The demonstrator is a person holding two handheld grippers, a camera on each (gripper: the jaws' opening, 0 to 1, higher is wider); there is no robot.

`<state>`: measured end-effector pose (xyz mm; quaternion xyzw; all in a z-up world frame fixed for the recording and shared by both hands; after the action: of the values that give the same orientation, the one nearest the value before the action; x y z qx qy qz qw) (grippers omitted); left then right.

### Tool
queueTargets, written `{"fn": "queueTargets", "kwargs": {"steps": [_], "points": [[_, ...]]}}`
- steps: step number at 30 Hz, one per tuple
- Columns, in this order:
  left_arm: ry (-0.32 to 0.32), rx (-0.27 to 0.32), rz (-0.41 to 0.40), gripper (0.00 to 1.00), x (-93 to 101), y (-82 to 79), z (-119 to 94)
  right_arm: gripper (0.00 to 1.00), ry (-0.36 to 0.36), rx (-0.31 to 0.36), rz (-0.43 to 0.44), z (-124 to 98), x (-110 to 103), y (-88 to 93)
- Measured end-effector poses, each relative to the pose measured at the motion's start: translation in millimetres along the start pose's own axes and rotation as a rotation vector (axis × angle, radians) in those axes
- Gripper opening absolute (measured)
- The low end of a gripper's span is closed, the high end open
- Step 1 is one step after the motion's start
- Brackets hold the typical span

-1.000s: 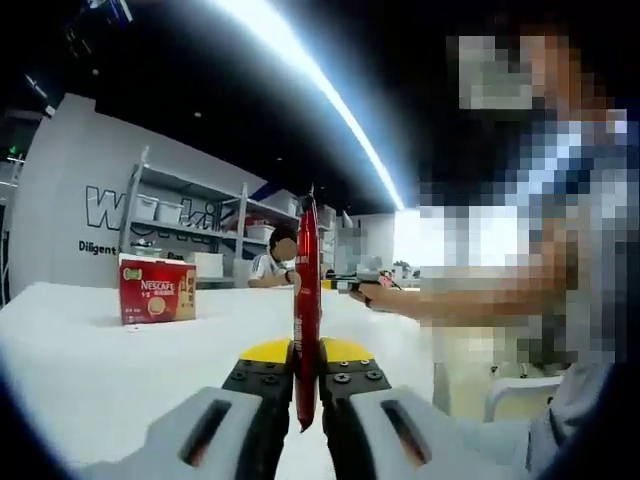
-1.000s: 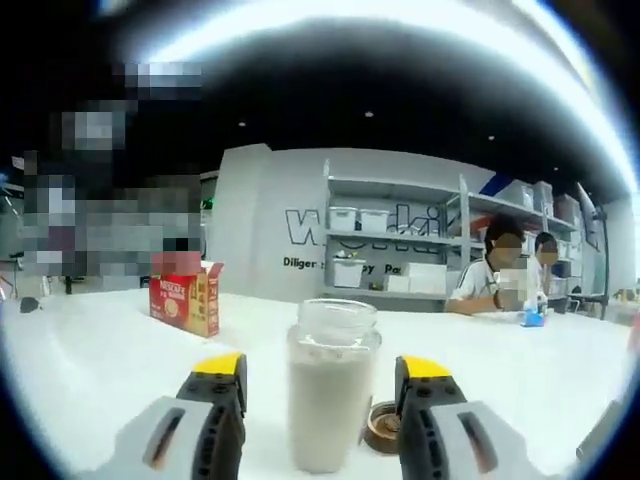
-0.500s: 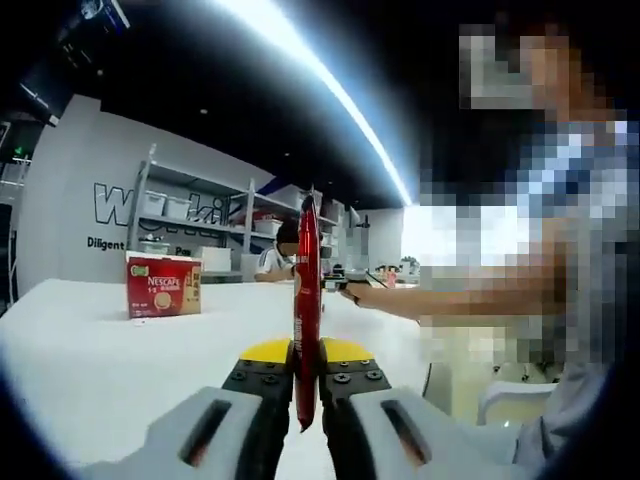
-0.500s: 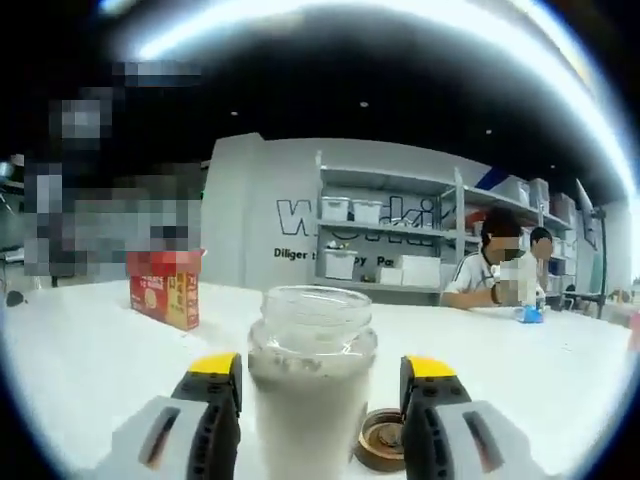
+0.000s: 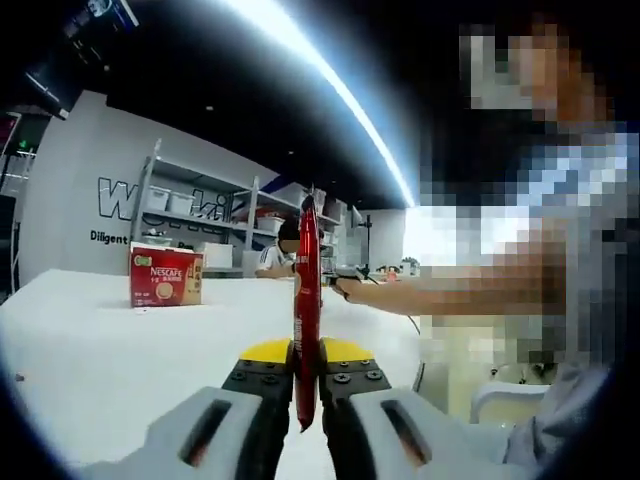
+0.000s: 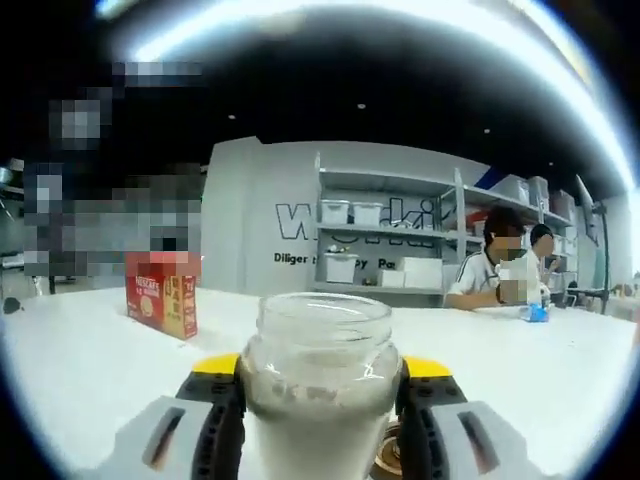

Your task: Tear open the coffee pouch, take out the coffee, and pour the coffee from the pouch into the cup

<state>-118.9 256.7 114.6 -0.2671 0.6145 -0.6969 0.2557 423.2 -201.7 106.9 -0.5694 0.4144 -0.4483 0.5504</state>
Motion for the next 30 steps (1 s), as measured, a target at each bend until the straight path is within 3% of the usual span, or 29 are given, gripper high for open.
{"fn": "queueTargets", "kwargs": {"steps": [21,30], "points": [[-0.022,0.019,-0.011,0.12,9.0,6.2,-9.5,0.55,-0.041,-0.018,0.028,-13.6,-0.8,-1.8],[-0.022,0.011,-0.015,0.12,11.8,8.3,-10.0,0.55,-0.133,0.016,0.038,-15.7,4.3,1.5]]}}
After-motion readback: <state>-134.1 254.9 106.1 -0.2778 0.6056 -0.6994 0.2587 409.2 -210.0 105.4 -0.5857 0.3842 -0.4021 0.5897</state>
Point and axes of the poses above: the point that each gripper's makers call its tool centre point, and the gripper's own axes: z roughly forward along the fingers, x roughly to its right, y roughly out of its underside, the point moved 10 cm from there along -z, roughly backward along the fingers, and after that the axes turned 15 degrees about y, right-handed, at the moved point
